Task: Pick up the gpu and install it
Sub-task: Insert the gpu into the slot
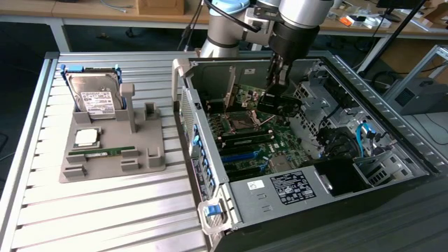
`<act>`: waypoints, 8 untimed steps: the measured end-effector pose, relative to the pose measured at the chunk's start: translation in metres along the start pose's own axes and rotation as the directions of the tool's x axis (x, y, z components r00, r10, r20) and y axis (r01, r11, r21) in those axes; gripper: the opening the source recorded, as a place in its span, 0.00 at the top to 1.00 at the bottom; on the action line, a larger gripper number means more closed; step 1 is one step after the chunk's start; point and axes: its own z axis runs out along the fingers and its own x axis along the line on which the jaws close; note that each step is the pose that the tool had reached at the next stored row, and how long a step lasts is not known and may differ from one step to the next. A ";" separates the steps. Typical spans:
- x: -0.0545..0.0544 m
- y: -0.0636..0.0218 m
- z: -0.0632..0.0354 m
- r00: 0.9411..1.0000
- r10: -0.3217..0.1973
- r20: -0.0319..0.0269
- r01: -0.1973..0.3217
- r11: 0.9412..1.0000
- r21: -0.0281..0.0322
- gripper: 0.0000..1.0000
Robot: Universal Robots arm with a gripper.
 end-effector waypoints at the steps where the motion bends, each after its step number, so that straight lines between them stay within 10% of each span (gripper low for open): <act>1: 0.000 0.0000 0.0000 1.000 -0.003 0.000 0.003 1.000 0.000 0.73; 8: 0.000 -0.0001 0.0002 1.000 -0.024 0.000 0.024 1.000 -0.001 0.73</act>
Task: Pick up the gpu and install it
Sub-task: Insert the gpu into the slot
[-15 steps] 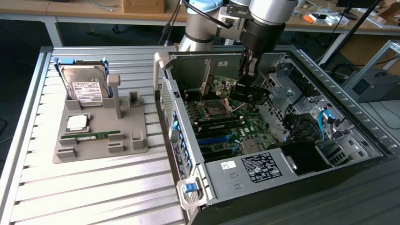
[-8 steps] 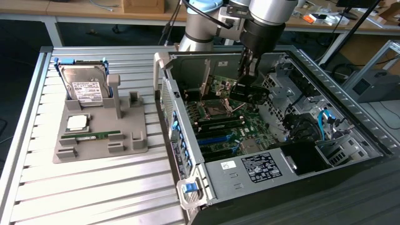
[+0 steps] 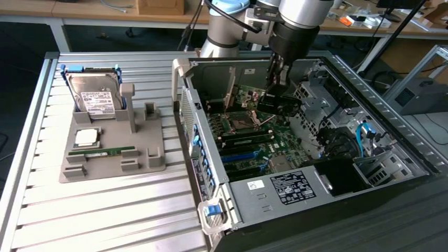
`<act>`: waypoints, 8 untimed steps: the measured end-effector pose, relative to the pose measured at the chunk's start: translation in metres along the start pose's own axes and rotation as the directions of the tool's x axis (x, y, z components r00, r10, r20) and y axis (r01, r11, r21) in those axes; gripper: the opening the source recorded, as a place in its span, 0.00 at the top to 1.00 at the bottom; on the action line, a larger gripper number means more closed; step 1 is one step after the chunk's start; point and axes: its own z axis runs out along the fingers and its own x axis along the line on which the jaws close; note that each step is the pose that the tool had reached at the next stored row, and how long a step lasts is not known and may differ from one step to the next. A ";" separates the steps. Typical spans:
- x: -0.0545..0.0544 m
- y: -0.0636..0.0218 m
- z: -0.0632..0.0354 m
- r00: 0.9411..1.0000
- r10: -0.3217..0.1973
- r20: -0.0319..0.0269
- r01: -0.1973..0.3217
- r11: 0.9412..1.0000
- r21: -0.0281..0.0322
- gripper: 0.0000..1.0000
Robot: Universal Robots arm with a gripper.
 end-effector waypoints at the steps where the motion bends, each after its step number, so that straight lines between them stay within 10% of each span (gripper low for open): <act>1: 0.000 -0.0001 0.0001 1.000 -0.002 0.000 0.002 1.000 0.000 0.73; 8: 0.000 -0.0005 0.0005 1.000 -0.019 0.000 0.019 1.000 -0.001 0.73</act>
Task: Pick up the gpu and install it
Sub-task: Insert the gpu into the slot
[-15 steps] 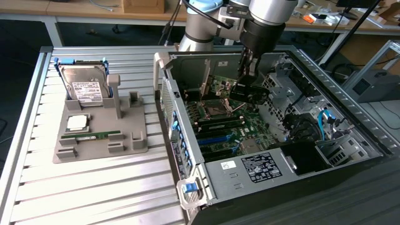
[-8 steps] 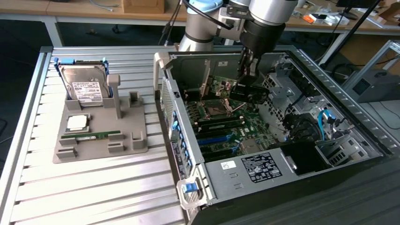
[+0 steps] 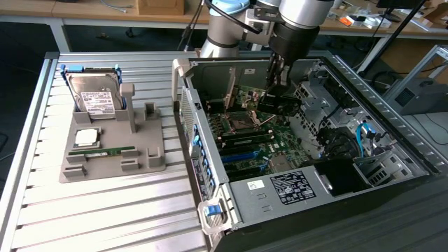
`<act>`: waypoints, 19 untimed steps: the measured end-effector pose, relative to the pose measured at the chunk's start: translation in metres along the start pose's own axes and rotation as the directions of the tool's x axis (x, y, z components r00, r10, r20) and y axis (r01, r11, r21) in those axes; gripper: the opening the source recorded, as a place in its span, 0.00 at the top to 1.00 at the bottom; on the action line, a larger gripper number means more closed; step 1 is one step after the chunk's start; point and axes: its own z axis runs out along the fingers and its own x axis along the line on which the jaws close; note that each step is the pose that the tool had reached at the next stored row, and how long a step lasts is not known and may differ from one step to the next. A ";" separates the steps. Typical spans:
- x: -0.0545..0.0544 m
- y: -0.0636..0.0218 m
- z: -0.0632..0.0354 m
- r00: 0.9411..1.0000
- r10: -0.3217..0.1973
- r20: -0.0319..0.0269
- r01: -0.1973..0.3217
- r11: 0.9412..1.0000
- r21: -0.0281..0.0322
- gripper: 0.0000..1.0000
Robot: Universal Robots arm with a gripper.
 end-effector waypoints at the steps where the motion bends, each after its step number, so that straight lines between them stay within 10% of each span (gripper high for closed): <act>1: 0.000 0.0000 0.0000 1.000 -0.003 0.000 0.003 1.000 0.000 0.73; 19: 0.000 -0.0001 0.0004 0.999 -0.042 0.001 0.042 0.999 -0.001 0.73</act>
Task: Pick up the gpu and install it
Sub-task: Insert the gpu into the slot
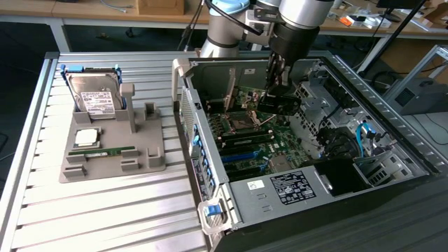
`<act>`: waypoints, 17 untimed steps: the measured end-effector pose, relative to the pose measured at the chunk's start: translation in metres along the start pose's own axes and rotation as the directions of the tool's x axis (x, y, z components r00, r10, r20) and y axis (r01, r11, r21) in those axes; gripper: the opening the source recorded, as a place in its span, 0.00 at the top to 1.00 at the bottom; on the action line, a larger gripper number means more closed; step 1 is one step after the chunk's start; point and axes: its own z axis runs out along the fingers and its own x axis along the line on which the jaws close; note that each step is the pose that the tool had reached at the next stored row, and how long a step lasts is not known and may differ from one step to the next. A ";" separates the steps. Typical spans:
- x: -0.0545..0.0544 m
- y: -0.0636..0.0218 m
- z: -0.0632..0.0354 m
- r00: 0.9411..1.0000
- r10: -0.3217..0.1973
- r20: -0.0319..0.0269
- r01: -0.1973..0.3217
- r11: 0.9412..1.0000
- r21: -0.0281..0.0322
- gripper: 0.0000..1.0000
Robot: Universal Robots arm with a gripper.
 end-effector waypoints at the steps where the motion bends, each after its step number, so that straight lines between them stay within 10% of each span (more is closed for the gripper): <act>1: 0.000 0.0000 0.0000 1.000 -0.003 0.000 0.003 1.000 0.000 0.73; 17: 0.000 0.0000 0.0003 0.999 -0.037 0.000 0.037 0.999 -0.001 0.73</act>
